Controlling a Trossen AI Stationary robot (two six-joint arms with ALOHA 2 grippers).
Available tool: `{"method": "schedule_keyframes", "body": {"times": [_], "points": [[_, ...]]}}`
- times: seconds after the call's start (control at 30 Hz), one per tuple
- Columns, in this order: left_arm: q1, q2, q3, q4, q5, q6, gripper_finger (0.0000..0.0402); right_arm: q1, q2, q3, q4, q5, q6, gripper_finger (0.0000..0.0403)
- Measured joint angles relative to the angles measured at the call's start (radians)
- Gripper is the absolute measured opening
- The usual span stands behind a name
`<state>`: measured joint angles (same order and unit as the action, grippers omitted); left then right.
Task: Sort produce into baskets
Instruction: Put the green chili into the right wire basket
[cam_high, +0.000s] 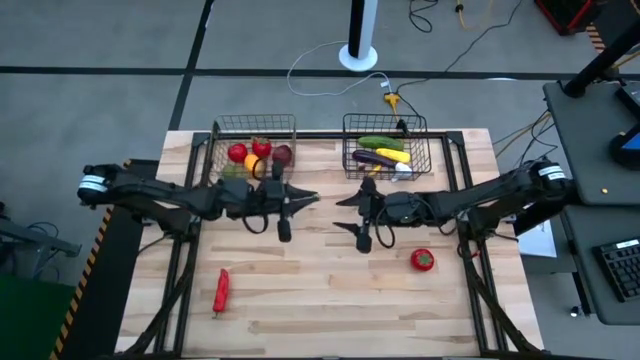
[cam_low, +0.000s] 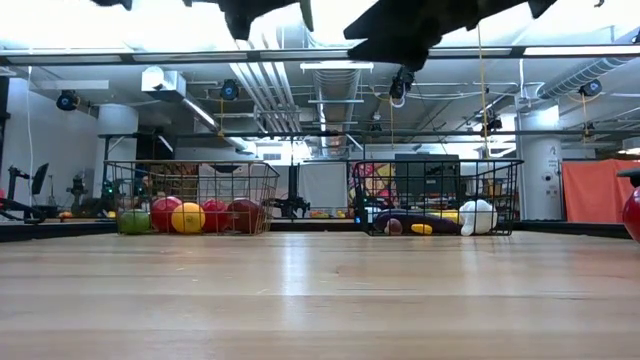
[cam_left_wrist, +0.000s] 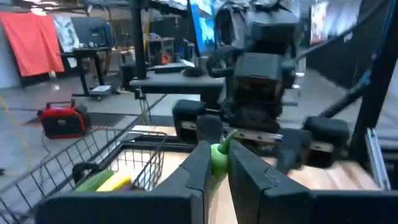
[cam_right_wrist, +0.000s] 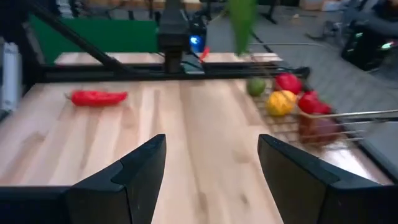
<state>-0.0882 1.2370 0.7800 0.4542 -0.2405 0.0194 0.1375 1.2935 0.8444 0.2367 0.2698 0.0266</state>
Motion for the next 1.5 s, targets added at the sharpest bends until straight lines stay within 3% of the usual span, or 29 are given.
{"method": "schedule_keyframes", "body": {"times": [0.23,0.6,0.83,1.1,1.27,1.5], "points": [[-0.044,0.073,-0.144,0.299,0.000,-0.113,0.0022,0.000,0.114,0.000,0.211,-0.013,-0.006,0.0247],[-0.067,0.130,-0.160,0.306,-0.011,-0.167,0.0022,-0.001,0.188,0.054,0.225,0.008,-0.027,0.0232],[-0.068,0.146,-0.137,0.287,-0.011,-0.160,0.0022,0.000,0.236,0.119,0.158,-0.025,-0.030,0.0180],[-0.069,0.139,-0.148,0.278,-0.011,-0.161,0.0025,-0.001,0.221,0.136,0.107,-0.024,-0.040,0.0073],[-0.068,0.141,-0.146,0.274,-0.011,-0.209,0.0052,-0.001,0.219,0.140,0.078,-0.033,-0.045,0.0023],[-0.068,0.138,-0.141,0.239,-0.003,-0.213,0.0151,-0.003,0.219,0.199,-0.110,-0.032,-0.022,0.0030]]}}
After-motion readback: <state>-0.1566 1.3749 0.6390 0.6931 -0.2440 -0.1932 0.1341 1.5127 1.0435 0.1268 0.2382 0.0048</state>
